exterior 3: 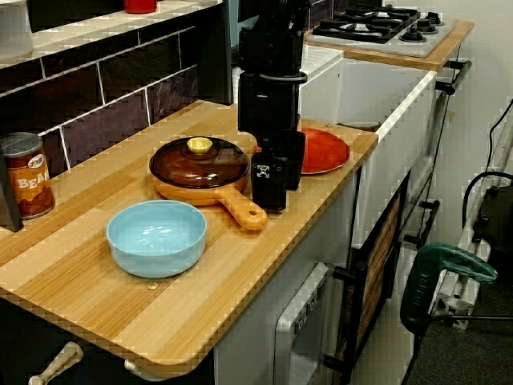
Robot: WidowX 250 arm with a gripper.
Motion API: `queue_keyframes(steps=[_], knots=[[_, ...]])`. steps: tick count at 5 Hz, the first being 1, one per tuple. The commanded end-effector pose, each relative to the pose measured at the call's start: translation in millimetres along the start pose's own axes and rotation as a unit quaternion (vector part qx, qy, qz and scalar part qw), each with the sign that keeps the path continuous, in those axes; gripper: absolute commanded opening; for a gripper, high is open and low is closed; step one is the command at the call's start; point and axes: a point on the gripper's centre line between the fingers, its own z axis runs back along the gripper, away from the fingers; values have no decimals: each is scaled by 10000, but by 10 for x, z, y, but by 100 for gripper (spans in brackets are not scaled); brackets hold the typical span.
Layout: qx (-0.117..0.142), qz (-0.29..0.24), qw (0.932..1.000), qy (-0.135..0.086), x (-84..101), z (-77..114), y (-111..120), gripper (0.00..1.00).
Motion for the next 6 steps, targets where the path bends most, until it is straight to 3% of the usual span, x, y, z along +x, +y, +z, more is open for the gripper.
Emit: queue_keyframes(steps=[1, 3, 6], knots=[[-98, 39, 9998, -179, 72, 159, 65, 100], [-348, -23, 9993, -151, 75, 245, -72, 100], [-436, -58, 9990, -35, 99, 226, -193, 100]])
